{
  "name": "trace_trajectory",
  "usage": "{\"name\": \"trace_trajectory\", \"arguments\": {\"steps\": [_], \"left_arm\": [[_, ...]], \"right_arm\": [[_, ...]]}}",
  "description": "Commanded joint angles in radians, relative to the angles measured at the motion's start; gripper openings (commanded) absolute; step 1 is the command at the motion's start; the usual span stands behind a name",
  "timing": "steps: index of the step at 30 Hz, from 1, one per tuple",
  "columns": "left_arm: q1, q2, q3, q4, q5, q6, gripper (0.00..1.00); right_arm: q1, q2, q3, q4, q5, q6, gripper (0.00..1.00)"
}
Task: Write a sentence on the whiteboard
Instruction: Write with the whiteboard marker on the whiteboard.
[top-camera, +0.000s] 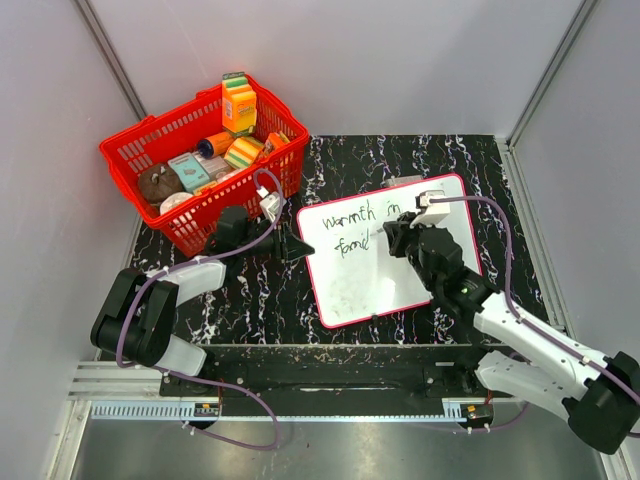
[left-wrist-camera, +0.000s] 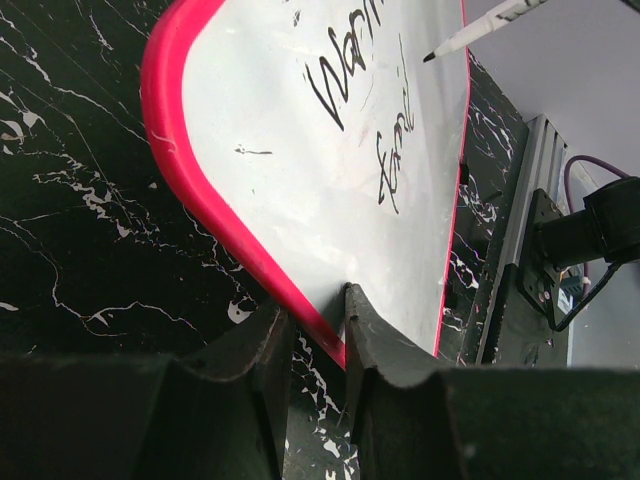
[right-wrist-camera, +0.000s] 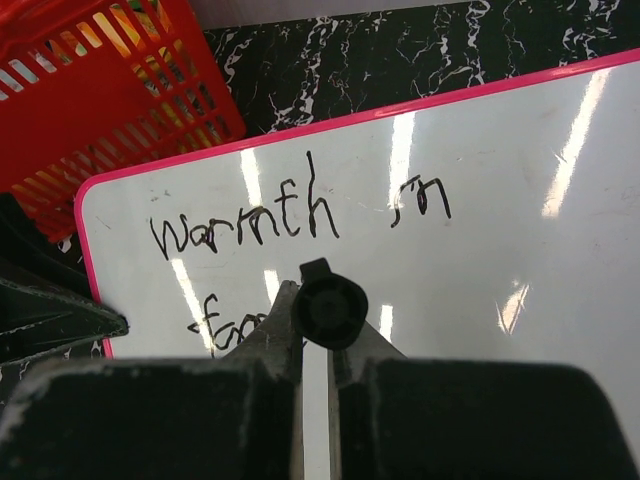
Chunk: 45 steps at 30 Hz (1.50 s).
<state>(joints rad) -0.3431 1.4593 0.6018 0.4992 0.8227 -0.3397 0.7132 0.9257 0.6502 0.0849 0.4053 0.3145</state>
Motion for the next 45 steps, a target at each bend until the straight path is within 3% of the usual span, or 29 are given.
{"name": "trace_trajectory", "arguments": {"steps": [1, 26, 45], "left_arm": [[-0.022, -0.002, 0.01, -0.024, -0.054, 0.12, 0.0], [-0.022, -0.004, 0.012, -0.027, -0.056, 0.122, 0.0], [-0.022, -0.005, 0.012, -0.03, -0.056, 0.123, 0.0]], "right_arm": [[-0.006, 0.03, 0.04, 0.041, 0.035, -0.028, 0.0], [-0.004, -0.057, -0.081, -0.03, 0.007, 0.017, 0.0], [-0.004, -0.034, -0.006, 0.042, 0.083, -0.017, 0.0]]}}
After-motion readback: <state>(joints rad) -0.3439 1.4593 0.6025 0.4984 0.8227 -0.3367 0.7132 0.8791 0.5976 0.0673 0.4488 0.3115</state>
